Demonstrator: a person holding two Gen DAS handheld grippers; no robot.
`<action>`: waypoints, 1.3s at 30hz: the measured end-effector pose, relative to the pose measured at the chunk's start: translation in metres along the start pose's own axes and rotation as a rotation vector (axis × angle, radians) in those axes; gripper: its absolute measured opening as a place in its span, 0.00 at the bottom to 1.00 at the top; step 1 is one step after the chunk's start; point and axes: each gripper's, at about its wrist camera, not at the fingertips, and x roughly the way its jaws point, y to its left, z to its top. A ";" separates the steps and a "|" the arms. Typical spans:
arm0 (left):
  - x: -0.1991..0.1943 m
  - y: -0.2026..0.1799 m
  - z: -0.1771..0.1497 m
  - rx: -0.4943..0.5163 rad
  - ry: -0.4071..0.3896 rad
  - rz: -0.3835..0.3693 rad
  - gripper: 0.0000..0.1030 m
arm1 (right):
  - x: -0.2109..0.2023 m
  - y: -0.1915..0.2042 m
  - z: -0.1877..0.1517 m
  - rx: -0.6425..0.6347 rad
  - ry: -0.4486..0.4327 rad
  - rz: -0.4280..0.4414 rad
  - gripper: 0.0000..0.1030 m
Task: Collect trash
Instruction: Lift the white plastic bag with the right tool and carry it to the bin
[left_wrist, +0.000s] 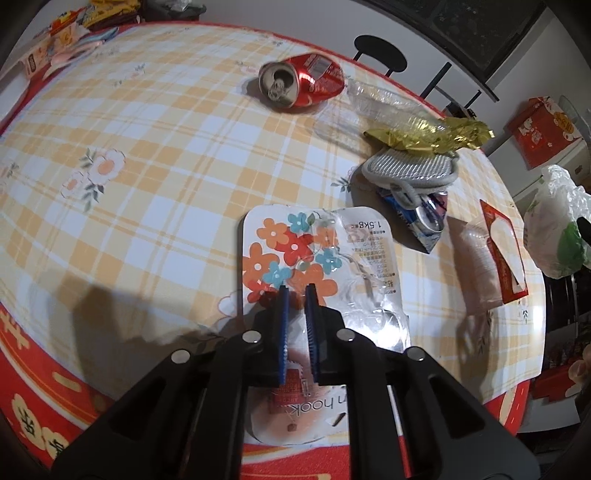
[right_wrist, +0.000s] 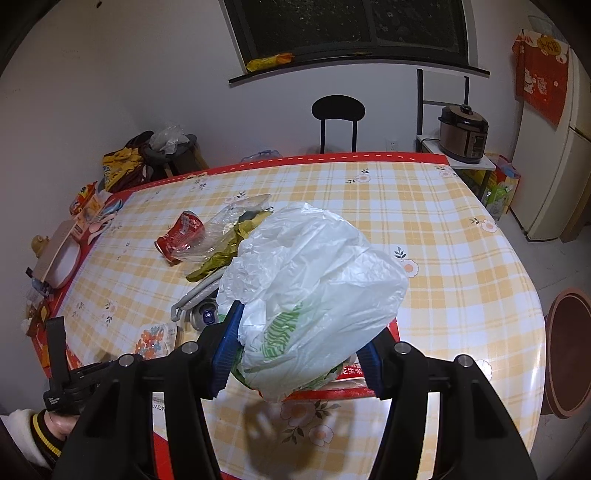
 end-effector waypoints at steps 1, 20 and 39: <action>-0.004 0.000 0.000 0.007 -0.009 -0.001 0.12 | -0.002 0.000 0.000 0.002 -0.003 0.004 0.55; -0.092 -0.040 0.035 0.093 -0.199 0.005 0.12 | -0.032 -0.027 -0.001 0.058 -0.071 0.037 0.55; -0.122 -0.196 0.050 0.260 -0.276 -0.149 0.12 | -0.093 -0.158 -0.037 0.234 -0.152 -0.070 0.55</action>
